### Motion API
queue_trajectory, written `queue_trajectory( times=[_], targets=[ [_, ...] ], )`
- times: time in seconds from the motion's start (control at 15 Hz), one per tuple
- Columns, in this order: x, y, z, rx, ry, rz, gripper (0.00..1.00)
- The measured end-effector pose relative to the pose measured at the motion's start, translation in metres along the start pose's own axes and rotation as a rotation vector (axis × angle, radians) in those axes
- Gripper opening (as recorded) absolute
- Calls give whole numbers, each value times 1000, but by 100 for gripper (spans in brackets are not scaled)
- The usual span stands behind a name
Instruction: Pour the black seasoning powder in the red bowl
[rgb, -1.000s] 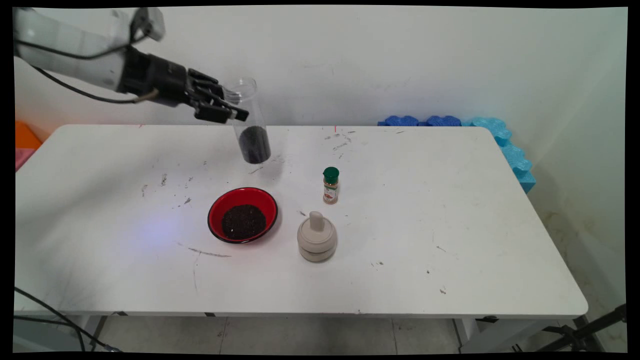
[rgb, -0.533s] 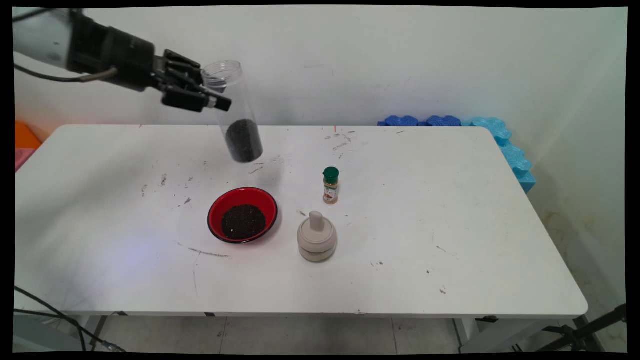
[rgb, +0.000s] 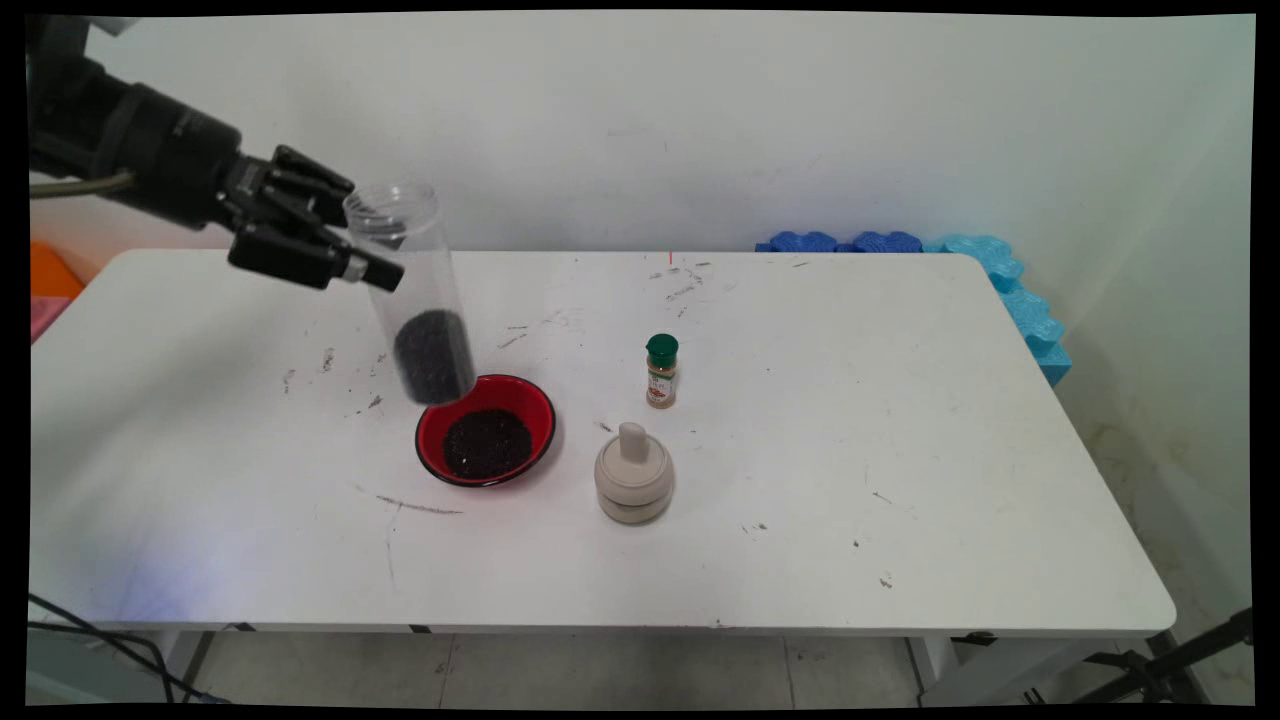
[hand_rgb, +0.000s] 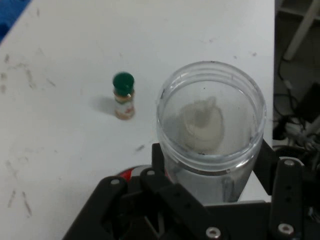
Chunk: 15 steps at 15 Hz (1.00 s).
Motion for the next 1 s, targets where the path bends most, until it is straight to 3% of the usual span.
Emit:
queue_trajectory(
  times=[0.6, 1.0],
  targets=[
    [-24, -9, 30, -32, -77, -157, 0],
    [-38, -21, 56, -37, -106, -323, 0]
  ],
)
